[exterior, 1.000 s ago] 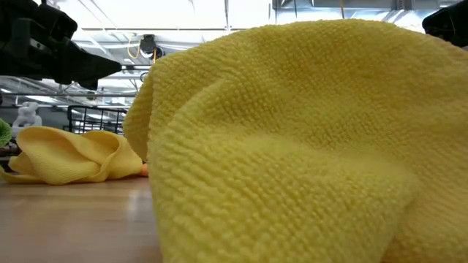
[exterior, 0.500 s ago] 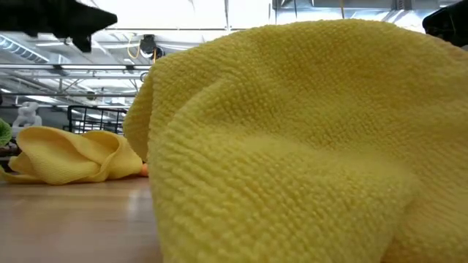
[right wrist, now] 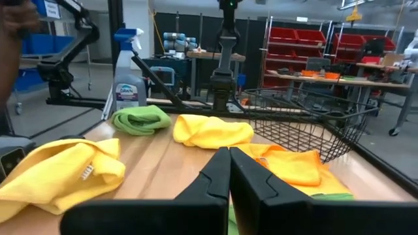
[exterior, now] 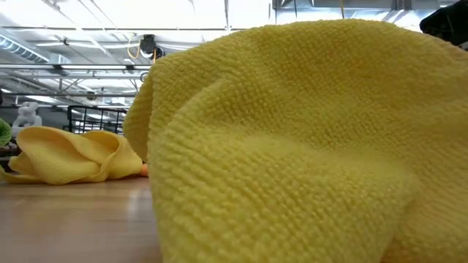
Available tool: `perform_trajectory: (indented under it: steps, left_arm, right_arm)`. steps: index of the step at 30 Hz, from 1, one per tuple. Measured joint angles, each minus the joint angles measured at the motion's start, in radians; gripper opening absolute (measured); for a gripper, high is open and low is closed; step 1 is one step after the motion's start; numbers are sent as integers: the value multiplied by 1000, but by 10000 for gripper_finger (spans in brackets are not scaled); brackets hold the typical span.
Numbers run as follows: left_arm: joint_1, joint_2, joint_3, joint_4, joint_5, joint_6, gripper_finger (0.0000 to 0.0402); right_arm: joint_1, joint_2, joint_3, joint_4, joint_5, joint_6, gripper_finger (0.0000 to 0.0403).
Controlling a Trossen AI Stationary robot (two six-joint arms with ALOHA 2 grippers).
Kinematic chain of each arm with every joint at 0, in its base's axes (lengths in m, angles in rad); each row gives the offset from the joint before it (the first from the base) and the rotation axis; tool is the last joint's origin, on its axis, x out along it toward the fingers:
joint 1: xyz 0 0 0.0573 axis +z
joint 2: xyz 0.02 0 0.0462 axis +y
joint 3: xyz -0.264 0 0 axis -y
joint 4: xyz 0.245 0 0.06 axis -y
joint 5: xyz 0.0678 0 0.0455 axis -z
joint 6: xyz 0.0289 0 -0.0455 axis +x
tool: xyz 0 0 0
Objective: Sort microfiber towel by color & place in baskets
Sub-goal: Put the top yellow microfiber cloth into the orange bin
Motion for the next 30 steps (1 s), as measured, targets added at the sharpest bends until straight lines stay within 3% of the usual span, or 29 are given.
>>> perform_trajectory:
  steps: [9,19,26,30]
  left_arm:
    - [0,124,-78,-27,72,-111,72]
    - [0,248,-181,72,121,-187,73]
    - [0,296,-188,78,148,-243,73]
    - [0,302,-188,80,148,-242,73]
  right_arm:
    - [-2,1,0,52,118,-27,0]
    - [-2,0,44,90,119,-14,0]
    - [-2,10,145,100,335,-47,0]
    - [-2,58,279,111,330,-74,0]
